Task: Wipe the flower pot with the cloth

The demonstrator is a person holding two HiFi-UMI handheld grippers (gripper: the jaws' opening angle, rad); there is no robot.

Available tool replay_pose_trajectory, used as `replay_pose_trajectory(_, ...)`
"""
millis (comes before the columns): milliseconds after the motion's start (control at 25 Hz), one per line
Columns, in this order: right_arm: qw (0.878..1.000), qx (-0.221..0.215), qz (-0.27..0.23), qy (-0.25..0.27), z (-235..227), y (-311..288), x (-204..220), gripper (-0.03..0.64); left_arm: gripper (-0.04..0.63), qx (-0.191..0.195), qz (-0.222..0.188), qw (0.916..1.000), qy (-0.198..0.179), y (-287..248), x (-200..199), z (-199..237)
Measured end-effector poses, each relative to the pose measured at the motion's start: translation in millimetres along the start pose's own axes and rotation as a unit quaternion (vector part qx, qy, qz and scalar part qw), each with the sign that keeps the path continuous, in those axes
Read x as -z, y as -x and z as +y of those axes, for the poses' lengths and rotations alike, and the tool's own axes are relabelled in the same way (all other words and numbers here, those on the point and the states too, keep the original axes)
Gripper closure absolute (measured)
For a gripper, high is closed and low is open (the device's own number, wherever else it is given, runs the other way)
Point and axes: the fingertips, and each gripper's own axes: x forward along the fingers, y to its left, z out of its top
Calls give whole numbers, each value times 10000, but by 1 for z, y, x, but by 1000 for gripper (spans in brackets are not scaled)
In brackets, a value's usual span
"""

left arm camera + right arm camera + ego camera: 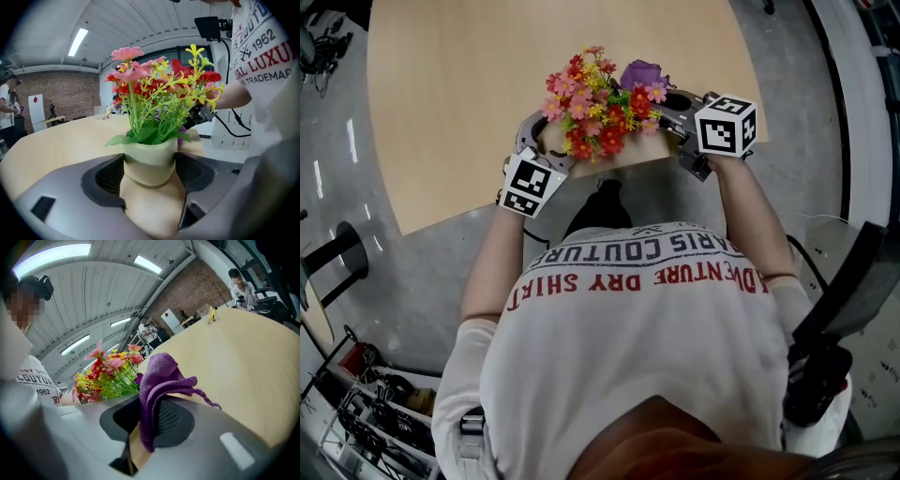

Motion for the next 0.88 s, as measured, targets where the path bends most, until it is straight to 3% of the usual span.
replay_pose_trajectory(200, 9995, 46, 285, 101, -10, -10, 4, 575, 253, 36, -19, 10000, -2, -2, 3, 1)
replay_pose_trajectory(680, 9856, 720, 1513, 238, -44, -32, 17, 577, 253, 209, 6, 9998, -76, -3, -1, 2)
replay_pose_trajectory(880, 9887, 731, 1304, 92, -46, -29, 16, 575, 253, 199, -4, 9997, -123, -4, 0, 1)
